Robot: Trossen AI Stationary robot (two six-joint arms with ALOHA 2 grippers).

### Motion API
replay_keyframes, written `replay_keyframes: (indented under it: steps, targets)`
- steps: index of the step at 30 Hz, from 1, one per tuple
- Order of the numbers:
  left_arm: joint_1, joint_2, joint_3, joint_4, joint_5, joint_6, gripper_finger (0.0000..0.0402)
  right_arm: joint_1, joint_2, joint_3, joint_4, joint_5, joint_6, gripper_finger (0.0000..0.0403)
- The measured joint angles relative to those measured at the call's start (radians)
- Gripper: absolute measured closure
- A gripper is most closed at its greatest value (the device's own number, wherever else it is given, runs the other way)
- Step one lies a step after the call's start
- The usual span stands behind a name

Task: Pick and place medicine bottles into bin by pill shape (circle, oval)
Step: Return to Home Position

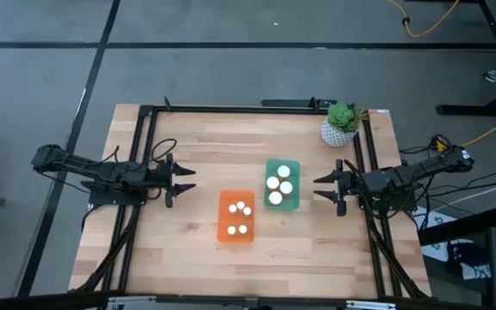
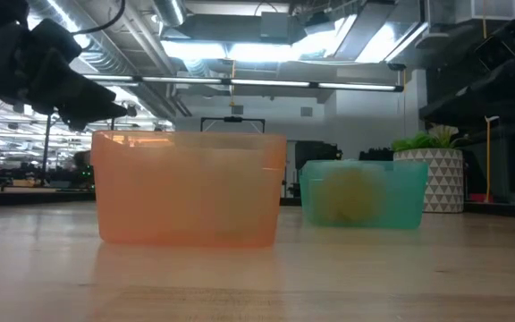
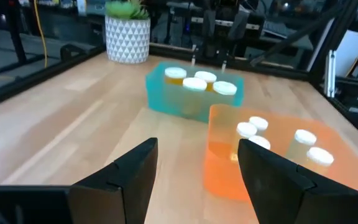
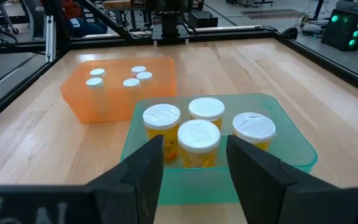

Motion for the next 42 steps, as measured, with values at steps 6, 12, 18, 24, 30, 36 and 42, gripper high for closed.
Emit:
replay_keyframes:
  steps: [6, 12, 18, 24, 30, 36, 42]
  targets:
    - [0.0, 0.0, 0.0, -0.005, 0.0, -0.048, 0.0185, 0.0, 0.0, 0.0, 0.0, 0.0, 0.0, 0.0226]
    - [0.0, 0.0, 0.0, -0.004, 0.0, -0.049, 0.0185, 0.0, 0.0, 0.0, 0.0, 0.0, 0.001, 0.0226]
    - [0.0, 0.0, 0.0, -0.004, 0.0, -0.049, 0.0185, 0.0, 0.0, 0.0, 0.0, 0.0, 0.001, 0.0226]
    - [0.0, 0.0, 0.0, -0.004, 0.0, -0.049, 0.0185, 0.0, 0.0, 0.0, 0.0, 0.0, 0.001, 0.0226]
    - [0.0, 0.0, 0.0, -0.004, 0.0, -0.049, 0.0185, 0.0, 0.0, 0.0, 0.0, 0.0, 0.0, 0.0226]
    - [0.0, 0.0, 0.0, -0.004, 0.0, -0.049, 0.0185, 0.0, 0.0, 0.0, 0.0, 0.0, 0.0, 0.0226]
    - [0.0, 0.0, 0.0, -0.004, 0.0, -0.049, 0.0185, 0.0, 0.0, 0.0, 0.0, 0.0, 0.001, 0.0226]
